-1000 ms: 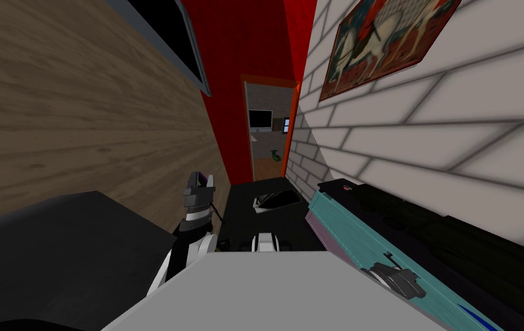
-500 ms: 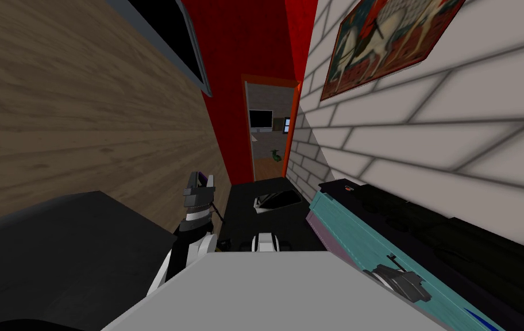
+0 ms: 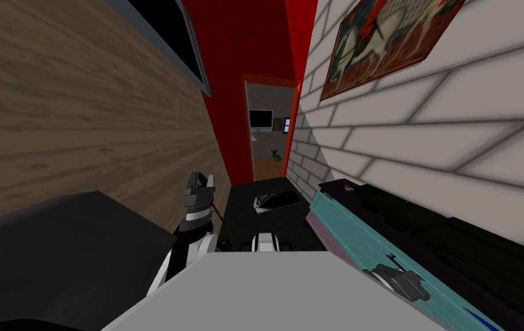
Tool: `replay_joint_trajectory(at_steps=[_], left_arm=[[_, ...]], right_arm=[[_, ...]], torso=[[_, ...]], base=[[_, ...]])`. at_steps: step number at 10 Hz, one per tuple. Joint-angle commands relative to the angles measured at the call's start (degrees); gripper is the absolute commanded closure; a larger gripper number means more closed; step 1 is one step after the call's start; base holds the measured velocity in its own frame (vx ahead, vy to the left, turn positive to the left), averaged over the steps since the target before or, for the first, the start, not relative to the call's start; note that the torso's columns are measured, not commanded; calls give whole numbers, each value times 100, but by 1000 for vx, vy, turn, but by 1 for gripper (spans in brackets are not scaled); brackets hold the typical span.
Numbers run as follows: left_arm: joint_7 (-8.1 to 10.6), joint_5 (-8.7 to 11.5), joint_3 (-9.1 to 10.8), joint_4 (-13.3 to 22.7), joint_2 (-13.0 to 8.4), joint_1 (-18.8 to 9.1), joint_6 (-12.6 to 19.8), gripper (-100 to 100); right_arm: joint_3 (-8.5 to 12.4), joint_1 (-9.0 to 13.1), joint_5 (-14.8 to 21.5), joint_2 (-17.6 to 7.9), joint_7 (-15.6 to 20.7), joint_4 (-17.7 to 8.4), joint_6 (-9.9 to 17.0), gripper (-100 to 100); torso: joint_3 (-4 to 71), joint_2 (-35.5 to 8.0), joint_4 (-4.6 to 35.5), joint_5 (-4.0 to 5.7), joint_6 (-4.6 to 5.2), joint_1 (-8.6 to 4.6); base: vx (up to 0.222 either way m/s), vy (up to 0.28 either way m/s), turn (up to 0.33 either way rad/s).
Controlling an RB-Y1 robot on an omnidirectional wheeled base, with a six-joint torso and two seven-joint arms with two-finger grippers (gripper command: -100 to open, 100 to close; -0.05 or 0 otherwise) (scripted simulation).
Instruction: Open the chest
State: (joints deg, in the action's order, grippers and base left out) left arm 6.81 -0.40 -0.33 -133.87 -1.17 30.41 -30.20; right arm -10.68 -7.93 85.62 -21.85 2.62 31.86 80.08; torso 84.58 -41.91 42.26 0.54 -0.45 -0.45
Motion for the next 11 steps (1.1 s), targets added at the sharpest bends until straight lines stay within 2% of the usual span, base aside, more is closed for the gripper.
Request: replay_joint_trajectory(at_steps=[1, 2, 4, 5, 7, 9, 11], left_arm=[[0, 0, 0, 0, 0, 0, 0, 0], [0, 0, 0, 0, 0, 0, 0, 0], [0, 0, 0, 0, 0, -1, 0, 0], [0, 0, 0, 0, 0, 0, 0, 0], [0, 0, 0, 0, -1, -1, 0, 0], [0, 0, 0, 0, 0, -1, 0, 0], [0, 0, 0, 0, 0, 0, 0, 0]], right_arm=[[-26, 9, 7, 33, 27, 67, -49, 100], [-100, -75, -94, 97, 142, 194, 221, 100], [-100, -75, -94, 97, 142, 194, 221, 100], [-200, -152, -189, 192, 292, 409, 437, 100], [-401, -305, -379, 382, 591, 841, 813, 100], [-401, -305, -379, 382, 591, 841, 869, 100], [-602, -459, -569, 573, 890, 1211, 1300, 100]], torso=[[1, 2, -1, 0, -1, 1], [2, 4, 0, 1, -5, 1], [-2, -12, 4, -16, 6, 6], [1, -8, -2, -15, 21, 10], [-3, -8, 7, -11, -13, 4], [3, 12, -2, 3, 0, -3], [4, 11, -2, 1, -1, 5]], base=[[0, 0, 0], [-38, -34, 98], [-34, -39, 35], [-29, -53, 112], [-80, -102, 189], [-36, -49, 50], [-38, -48, 139]])
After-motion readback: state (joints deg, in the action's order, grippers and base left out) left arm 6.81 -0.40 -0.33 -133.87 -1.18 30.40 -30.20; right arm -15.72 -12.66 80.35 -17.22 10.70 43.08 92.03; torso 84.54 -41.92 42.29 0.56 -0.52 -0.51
